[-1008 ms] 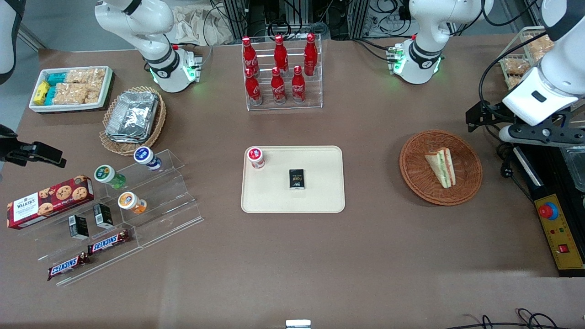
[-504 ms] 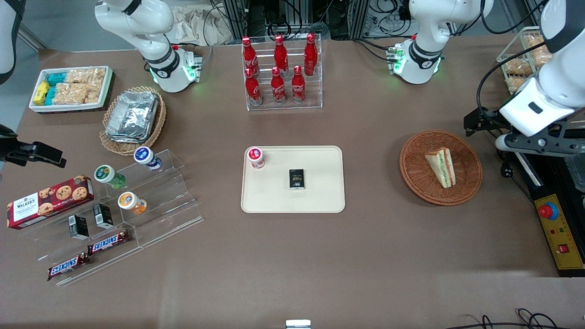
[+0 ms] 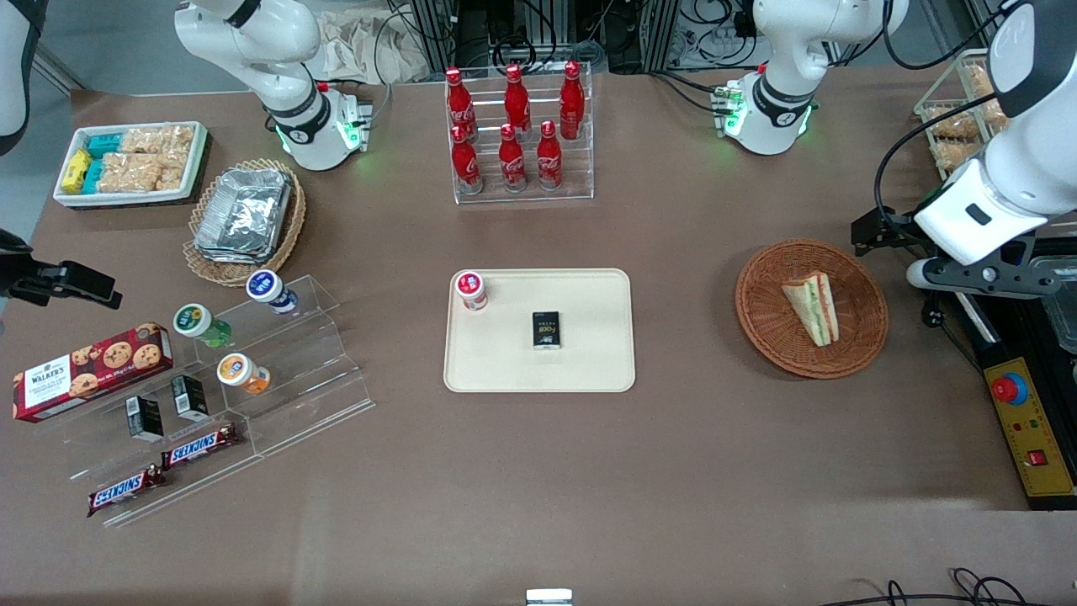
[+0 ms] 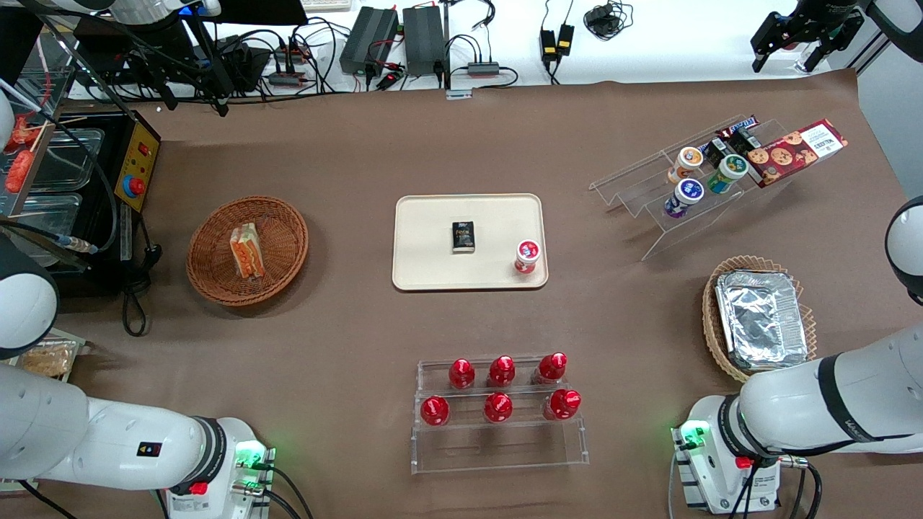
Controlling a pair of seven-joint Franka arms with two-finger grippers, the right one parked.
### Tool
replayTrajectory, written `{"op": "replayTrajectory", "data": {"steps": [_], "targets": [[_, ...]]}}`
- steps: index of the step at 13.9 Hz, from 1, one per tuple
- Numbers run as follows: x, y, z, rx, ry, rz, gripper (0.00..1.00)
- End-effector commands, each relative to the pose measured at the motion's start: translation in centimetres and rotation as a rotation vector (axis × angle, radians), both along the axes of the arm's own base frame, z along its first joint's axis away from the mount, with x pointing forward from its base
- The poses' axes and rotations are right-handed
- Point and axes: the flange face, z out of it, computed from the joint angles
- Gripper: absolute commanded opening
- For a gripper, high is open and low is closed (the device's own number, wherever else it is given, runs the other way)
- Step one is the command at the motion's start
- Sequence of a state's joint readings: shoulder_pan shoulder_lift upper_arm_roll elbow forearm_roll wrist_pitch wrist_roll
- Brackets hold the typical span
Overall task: Place sandwich from basket to tray
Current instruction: 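Move the left gripper over the wrapped sandwich in the wicker basket, then lower the open left gripper around the sandwich and close it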
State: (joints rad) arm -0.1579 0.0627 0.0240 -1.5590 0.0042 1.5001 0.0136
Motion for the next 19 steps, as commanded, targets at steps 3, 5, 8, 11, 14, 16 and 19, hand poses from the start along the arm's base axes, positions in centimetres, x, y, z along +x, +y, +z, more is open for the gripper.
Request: {"op": "replayTrajectory", "data": {"steps": [3,5,8,11,14,16,19], "targets": [[-1.5,-0.1,-3.0,-0.009,-0.064,-0.007,1.0],[-2.8,0.4,-5.8,-0.008,-0.089,0.015,1.0],[-5.2,1.1,-10.7,0.022,-0.132,0.169,1.0],[-6.5,1.2,-15.3,0.054,-0.125,0.431,0.99],[-7.4,1.6,-18.7,0.059,-0.125,0.508,0.99],[-8.5,1.7,-21.8,0.044,-0.154,0.522,0.99],[-10.7,5.2,-27.2,0.014,-0.221,0.591,0.99]]}}
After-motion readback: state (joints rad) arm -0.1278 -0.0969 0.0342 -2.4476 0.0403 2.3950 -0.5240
